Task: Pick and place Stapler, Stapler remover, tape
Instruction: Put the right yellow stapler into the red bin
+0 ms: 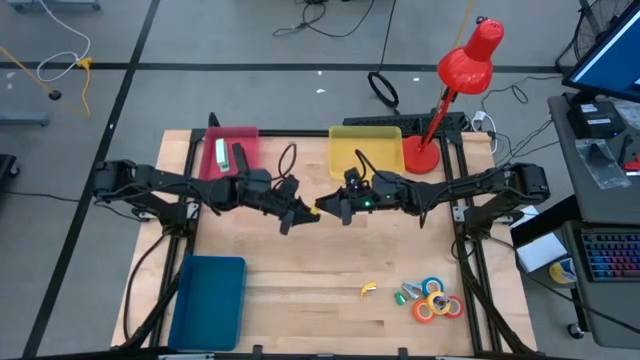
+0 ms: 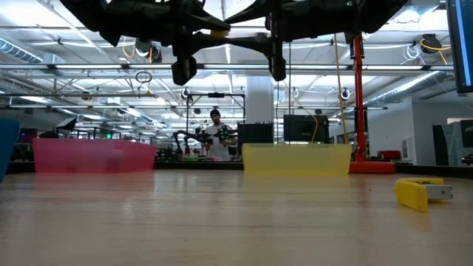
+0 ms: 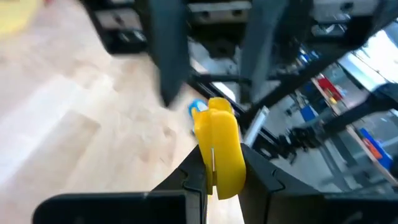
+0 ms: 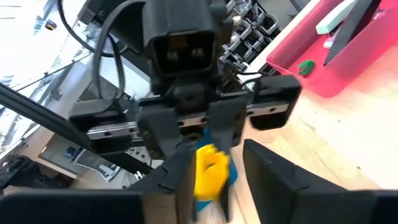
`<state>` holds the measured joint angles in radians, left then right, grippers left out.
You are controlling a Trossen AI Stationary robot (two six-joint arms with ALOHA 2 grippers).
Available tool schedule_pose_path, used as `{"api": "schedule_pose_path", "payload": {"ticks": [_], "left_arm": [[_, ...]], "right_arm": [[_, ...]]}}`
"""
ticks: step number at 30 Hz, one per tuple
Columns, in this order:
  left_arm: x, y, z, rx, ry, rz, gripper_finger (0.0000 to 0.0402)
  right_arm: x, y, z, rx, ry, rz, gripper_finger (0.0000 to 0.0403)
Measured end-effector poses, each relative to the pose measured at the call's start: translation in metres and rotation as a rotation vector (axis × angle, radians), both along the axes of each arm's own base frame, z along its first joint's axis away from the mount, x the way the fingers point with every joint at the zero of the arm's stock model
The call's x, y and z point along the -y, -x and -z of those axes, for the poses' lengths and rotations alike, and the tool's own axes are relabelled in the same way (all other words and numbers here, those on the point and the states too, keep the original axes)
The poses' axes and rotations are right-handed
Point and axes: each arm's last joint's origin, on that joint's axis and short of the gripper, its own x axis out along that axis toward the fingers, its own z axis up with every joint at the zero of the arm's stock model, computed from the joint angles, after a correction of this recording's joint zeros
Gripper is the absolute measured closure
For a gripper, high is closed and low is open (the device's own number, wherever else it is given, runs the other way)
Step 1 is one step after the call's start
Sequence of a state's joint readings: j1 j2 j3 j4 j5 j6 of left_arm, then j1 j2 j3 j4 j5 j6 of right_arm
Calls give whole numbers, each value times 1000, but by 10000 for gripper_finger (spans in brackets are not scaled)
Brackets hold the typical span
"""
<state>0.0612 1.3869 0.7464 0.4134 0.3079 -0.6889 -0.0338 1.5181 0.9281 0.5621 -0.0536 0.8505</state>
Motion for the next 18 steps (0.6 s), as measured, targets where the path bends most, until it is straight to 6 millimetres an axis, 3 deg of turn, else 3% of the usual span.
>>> {"api": "schedule_pose_path", "payload": {"ticks": [4, 9, 13, 18], "left_arm": [[6, 1, 4, -55, 33, 45, 349], [7, 17, 12, -254, 44, 17, 349], [-4, 45, 15, -483, -11, -190, 349], [-23, 97, 15, -789, -81, -638, 349]], "right_arm": [[1, 0, 0, -4, 0, 2, 245], [4, 0, 1, -10, -1, 8, 223], [4, 0, 1, -9, -1, 7, 216], [4, 0, 0, -5, -1, 5, 219]]}}
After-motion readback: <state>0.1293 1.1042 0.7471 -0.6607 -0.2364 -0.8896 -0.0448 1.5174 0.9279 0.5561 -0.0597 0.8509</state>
